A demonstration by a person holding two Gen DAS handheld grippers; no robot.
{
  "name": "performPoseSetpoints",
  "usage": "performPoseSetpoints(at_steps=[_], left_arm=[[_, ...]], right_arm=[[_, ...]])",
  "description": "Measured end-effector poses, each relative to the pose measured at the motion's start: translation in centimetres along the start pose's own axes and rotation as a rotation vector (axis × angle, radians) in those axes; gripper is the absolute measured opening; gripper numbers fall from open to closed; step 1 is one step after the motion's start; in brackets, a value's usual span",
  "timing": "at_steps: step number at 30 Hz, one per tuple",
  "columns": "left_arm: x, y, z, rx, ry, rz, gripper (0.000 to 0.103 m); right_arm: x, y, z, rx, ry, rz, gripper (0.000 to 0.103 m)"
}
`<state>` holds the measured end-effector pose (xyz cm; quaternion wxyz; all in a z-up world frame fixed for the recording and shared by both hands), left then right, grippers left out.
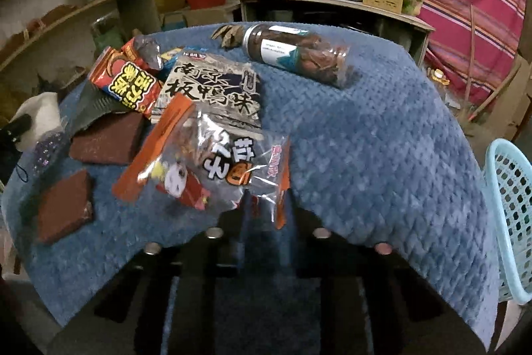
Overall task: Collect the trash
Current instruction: 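Carry the mask and the orange snack bag over the light-blue basket with both tools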
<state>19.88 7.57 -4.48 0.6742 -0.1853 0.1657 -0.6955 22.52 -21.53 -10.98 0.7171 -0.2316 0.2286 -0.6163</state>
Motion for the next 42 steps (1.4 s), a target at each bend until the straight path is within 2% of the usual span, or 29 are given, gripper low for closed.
performPoseSetpoints(at_steps=[4, 8, 14, 18, 25, 34, 42], left_arm=[[1.2, -2.0, 1.4, 0.043, 0.007, -0.004, 0.009], [3.2, -3.1, 2.9, 0.076, 0.017, -0.033, 0.009], [7.2, -3.1, 3.9, 0.097, 0.025, -0.091, 0.009], [10.7, -1.9, 4.1, 0.088, 0.02, -0.134, 0.009], [19.5, -0.7, 3.6, 0.088, 0.092, -0.236, 0.009], [32.5, 0.3, 3.0, 0.119, 0.18, -0.423, 0.009], [42.9, 2.1, 0.9, 0.072, 0.216, -0.588, 0.009]], right_arm=[[0.9, -1.3, 0.5, 0.035, 0.009, 0.008, 0.007], [2.2, -2.8, 1.3, 0.075, 0.014, -0.002, 0.006], [5.5, -5.6, 2.2, 0.138, 0.042, -0.031, 0.005], [9.1, -7.5, 2.1, 0.163, 0.067, -0.069, 0.005], [15.9, -10.6, 1.3, 0.187, 0.118, -0.151, 0.005], [26.1, -14.3, 0.3, 0.184, 0.177, -0.309, 0.005], [31.9, -15.0, -0.7, 0.152, 0.216, -0.392, 0.005]])
Point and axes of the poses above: each gripper's, at about its wrist camera, not at the fingertips, and y roughly the way its jaws point, x to its right, z to its top, the point moved 5 cm from there along y, roughly the way its jaws point, and after that the axes turned 8 degrees about x, right-handed, at the moved point
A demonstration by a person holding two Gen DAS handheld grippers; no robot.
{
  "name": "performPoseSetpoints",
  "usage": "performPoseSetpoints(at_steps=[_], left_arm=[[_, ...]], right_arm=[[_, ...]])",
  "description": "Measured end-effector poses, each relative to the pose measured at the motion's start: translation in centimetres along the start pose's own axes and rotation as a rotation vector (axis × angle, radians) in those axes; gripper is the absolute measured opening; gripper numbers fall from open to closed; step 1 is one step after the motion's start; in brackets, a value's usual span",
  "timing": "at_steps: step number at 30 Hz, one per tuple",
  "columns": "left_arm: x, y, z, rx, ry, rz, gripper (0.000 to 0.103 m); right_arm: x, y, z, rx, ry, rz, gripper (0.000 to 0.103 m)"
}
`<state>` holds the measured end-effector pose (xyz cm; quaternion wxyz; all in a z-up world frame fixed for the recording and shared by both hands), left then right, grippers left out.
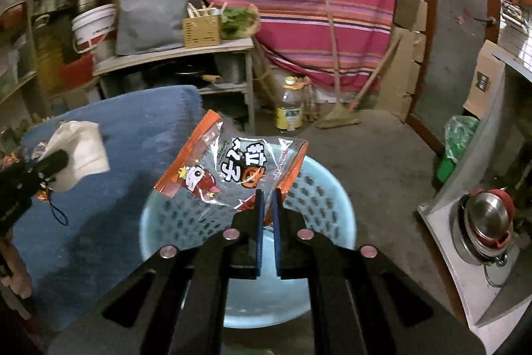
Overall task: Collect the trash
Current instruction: 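Carry the mask and the orange snack bag over the light-blue basket with both tools, then open the left tool to drop the mask while the right tool releases the snack bag into the basket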
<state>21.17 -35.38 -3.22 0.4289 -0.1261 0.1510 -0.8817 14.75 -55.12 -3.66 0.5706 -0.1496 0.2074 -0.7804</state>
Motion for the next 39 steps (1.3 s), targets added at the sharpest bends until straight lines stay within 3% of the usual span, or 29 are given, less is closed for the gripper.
performPoseSetpoints(at_steps=[9, 12, 15, 17, 21, 23, 25, 31, 39], left_arm=[[4.4, 6.0, -0.7, -0.065, 0.004, -0.111, 0.011], [5.5, 7.3, -1.0, -0.101, 0.027, -0.13, 0.019], [5.7, 8.0, -1.5, -0.119, 0.061, -0.124, 0.032], [5.3, 7.8, -1.5, -0.118, 0.058, -0.109, 0.049], [4.4, 6.6, -0.9, -0.081, 0.05, -0.073, 0.067], [3.7, 5.7, -0.4, -0.061, 0.038, -0.066, 0.084], [3.4, 5.2, -0.2, -0.061, 0.027, -0.085, 0.091], [3.2, 4.5, -0.6, -0.082, 0.057, -0.083, 0.091], [1.3, 5.7, -1.7, -0.134, 0.022, -0.05, 0.091]], right_arm=[[2.7, 1.8, -0.5, -0.018, 0.03, -0.032, 0.005], [3.2, 2.4, -0.7, -0.027, 0.042, -0.037, 0.005], [3.2, 2.7, -1.0, -0.037, 0.043, -0.037, 0.005], [3.2, 2.9, -1.3, -0.043, 0.04, -0.037, 0.005], [2.8, 3.3, -1.6, -0.06, 0.037, -0.034, 0.005], [2.5, 3.6, -1.7, -0.065, 0.032, -0.033, 0.005], [2.4, 3.8, -1.7, -0.069, 0.032, -0.029, 0.005], [1.7, 4.3, -2.3, -0.081, 0.041, -0.018, 0.005], [2.1, 4.1, -2.7, -0.084, 0.049, -0.034, 0.005]])
Point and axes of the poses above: each gripper's, at about its wrist camera, not at the fingertips, and y roughly the way its jaws point, x to its right, z to its top, the point moved 5 cm from there along y, roughly the way its jaws point, and after that the axes turned 8 degrees about x, right-handed, at the moved point
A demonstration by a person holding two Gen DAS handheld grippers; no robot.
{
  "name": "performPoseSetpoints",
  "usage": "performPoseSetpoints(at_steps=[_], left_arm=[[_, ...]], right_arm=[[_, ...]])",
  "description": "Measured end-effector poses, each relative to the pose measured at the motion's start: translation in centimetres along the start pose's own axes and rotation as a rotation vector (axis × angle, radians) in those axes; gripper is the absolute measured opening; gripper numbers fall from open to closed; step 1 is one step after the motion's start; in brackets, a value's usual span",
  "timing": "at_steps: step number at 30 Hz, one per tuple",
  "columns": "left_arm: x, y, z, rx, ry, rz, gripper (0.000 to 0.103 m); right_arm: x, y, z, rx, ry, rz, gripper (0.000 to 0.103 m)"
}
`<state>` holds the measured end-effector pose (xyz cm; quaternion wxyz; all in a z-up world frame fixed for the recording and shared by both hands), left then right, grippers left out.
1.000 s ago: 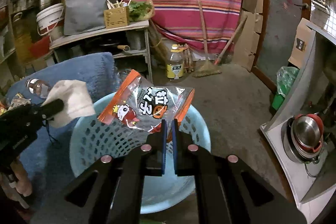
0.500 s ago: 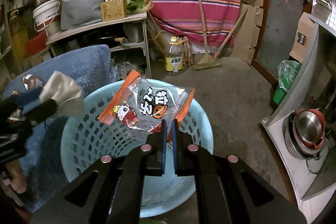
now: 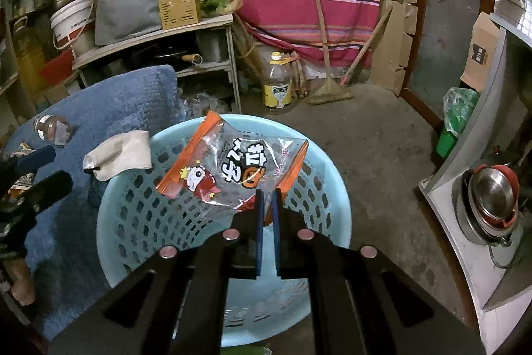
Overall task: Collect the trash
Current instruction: 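Open the left tool to drop the mask while the right tool releases the snack bag into the basket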
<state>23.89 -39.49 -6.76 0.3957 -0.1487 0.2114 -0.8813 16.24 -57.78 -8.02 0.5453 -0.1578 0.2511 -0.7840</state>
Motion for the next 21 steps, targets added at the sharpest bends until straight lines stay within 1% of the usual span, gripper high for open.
performPoseSetpoints(at_steps=[3, 4, 5, 6, 8, 9, 10, 12, 13, 16, 18, 21], left_arm=[[-0.9, 1.8, -0.1, -0.037, 0.02, 0.038, 0.091], [-1.1, 2.2, -0.1, -0.046, 0.019, 0.041, 0.089], [-1.7, 3.1, -0.1, -0.07, 0.004, 0.037, 0.08], [-1.9, 3.6, -0.2, -0.085, -0.006, 0.031, 0.076], [-2.6, 4.9, -0.6, -0.121, -0.026, 0.028, 0.055], [-2.8, 5.4, -0.8, -0.136, -0.029, 0.031, 0.05], [-2.9, 5.9, -1.1, -0.151, -0.03, 0.031, 0.039], [-2.9, 6.0, -1.3, -0.149, -0.033, 0.027, 0.034], [-2.8, 5.9, -1.3, -0.144, -0.031, 0.02, 0.024], [-2.1, 5.1, -1.0, -0.125, -0.007, 0.014, 0.018], [-1.1, 4.1, -0.7, -0.105, 0.012, -0.002, 0.017], [1.7, 2.3, 0.2, -0.061, 0.036, -0.071, 0.017]], right_arm=[[0.5, 0.0, 0.1, 0.002, 0.006, -0.004, 0.005], [0.7, -0.1, 0.2, 0.005, 0.011, -0.003, 0.005], [0.7, -0.2, 0.3, 0.008, 0.013, -0.002, 0.005], [0.9, -0.2, 0.4, 0.011, 0.013, -0.002, 0.005], [0.9, -0.2, 0.5, 0.014, 0.01, -0.002, 0.005], [0.9, -0.1, 0.5, 0.013, 0.009, -0.003, 0.005], [1.0, -0.1, 0.5, 0.012, 0.01, -0.002, 0.005], [1.0, 0.1, 0.4, 0.003, 0.009, -0.001, 0.005], [0.9, 0.2, 0.3, -0.003, 0.005, -0.002, 0.005], [0.9, 0.5, 0.0, -0.016, 0.003, -0.01, 0.005], [1.0, 0.5, 0.0, -0.017, 0.003, -0.013, 0.005], [1.2, 0.0, 0.2, -0.011, -0.006, -0.027, 0.005]])
Point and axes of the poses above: each gripper's, at about its wrist camera, not at the fingertips, and y roughly the way its jaws point, x to its right, z to its top, the point moved 5 cm from there along y, roughly the way its jaws point, and after that the axes turned 8 degrees about x, right-handed, at the moved point
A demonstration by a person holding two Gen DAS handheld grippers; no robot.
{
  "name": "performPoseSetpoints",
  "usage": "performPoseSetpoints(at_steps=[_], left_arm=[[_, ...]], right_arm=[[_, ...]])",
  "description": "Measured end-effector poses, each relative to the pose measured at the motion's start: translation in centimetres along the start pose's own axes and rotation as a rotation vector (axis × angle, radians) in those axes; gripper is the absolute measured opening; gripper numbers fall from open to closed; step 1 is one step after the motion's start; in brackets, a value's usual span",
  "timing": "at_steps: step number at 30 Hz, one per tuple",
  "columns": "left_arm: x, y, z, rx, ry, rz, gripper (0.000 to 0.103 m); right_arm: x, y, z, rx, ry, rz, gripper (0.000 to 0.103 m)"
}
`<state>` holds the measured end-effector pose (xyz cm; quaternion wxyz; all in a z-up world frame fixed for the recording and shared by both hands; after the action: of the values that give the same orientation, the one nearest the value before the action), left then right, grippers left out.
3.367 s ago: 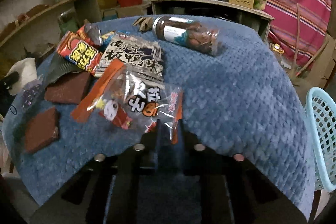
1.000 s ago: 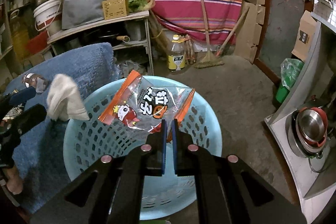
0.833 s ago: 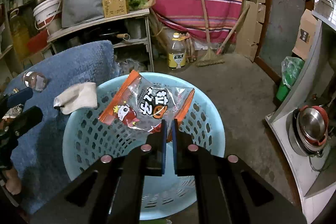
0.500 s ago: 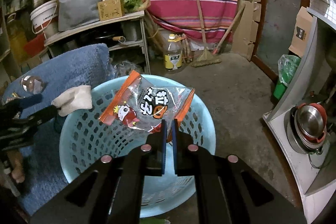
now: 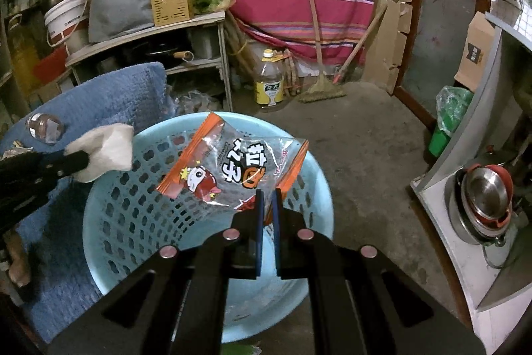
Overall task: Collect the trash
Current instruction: 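Open the left tool to drop the mask while the right tool releases the snack bag into the basket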
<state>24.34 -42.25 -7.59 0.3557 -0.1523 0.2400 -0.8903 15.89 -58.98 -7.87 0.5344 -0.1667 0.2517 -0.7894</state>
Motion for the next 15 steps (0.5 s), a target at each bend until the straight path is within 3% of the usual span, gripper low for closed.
performPoseSetpoints(at_steps=[3, 6, 9, 11, 15], left_arm=[[2.5, -0.6, 0.3, 0.012, 0.007, -0.066, 0.017], [4.0, 0.0, -0.1, 0.001, 0.043, -0.058, 0.018], [3.8, 1.4, -0.9, -0.051, 0.013, -0.056, 0.031], [3.3, 1.8, -1.4, -0.061, 0.006, -0.025, 0.055], [2.2, 0.9, -1.8, -0.053, -0.018, 0.0, 0.071]], right_arm=[[0.5, -0.8, 0.4, 0.009, 0.005, -0.011, 0.005], [1.0, -1.6, 0.7, 0.016, 0.004, -0.028, 0.005], [1.6, -2.1, 0.4, 0.009, 0.006, -0.042, 0.005], [1.9, -2.3, 0.2, 0.002, 0.005, -0.047, 0.005], [1.9, -2.3, 0.0, -0.009, 0.004, -0.047, 0.005]])
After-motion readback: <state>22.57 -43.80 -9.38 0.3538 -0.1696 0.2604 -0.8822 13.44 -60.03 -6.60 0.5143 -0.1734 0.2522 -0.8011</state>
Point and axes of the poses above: each gripper's, at about its wrist camera, not at the fingertips, and y roughly the way its jaws point, x to its right, z to its top, the point moved 5 cm from there along y, roughly the way its jaws point, and after that the axes turned 8 degrees about x, right-handed, at the moved point
